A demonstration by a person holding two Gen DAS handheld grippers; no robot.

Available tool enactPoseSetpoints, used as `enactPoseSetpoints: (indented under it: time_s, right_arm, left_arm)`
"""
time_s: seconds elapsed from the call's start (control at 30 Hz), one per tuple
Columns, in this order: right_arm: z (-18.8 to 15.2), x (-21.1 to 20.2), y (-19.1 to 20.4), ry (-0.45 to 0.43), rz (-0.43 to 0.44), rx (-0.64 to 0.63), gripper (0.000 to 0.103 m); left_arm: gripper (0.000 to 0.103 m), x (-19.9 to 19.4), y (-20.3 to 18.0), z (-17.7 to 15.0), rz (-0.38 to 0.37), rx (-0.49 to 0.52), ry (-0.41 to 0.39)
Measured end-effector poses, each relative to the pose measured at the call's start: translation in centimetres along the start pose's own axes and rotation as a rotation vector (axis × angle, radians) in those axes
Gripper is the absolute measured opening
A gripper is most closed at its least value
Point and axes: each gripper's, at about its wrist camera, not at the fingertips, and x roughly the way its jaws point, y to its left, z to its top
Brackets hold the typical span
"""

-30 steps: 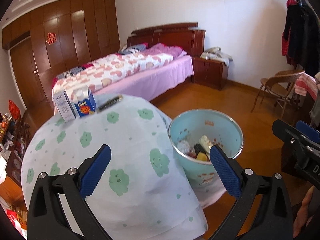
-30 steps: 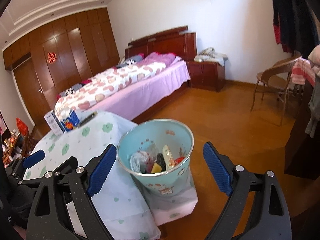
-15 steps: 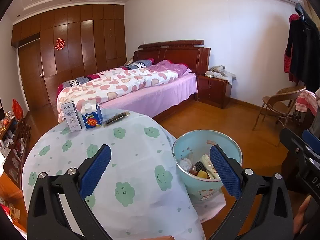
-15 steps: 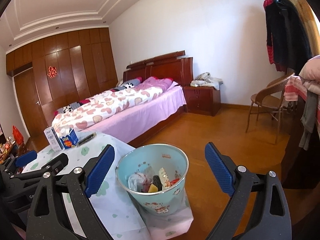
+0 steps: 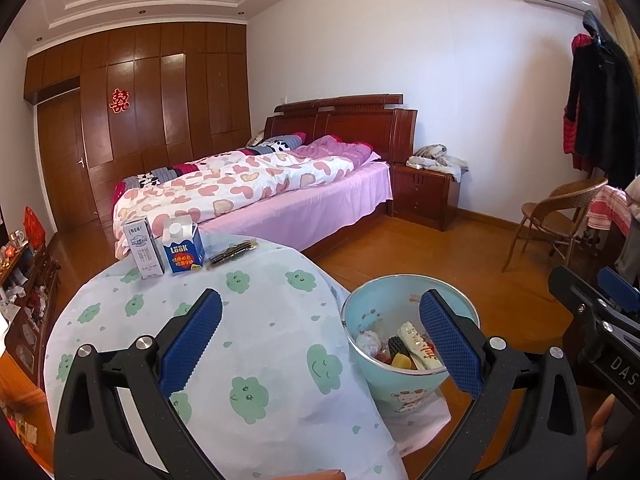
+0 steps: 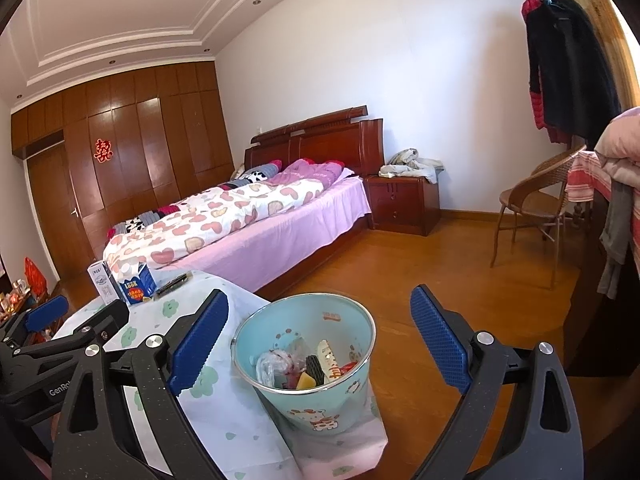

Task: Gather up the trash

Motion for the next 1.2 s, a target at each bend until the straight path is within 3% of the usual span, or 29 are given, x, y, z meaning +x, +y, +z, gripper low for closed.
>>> enactPoseSetpoints:
  time_s: [1.2]
  right_arm:
    - [-0.07, -0.21, -0.31, 0.000, -0.011, 0.017, 0.091]
  left_arm:
    - [0.097, -0.38, 0.10, 0.44, 0.002, 0.004, -0.019]
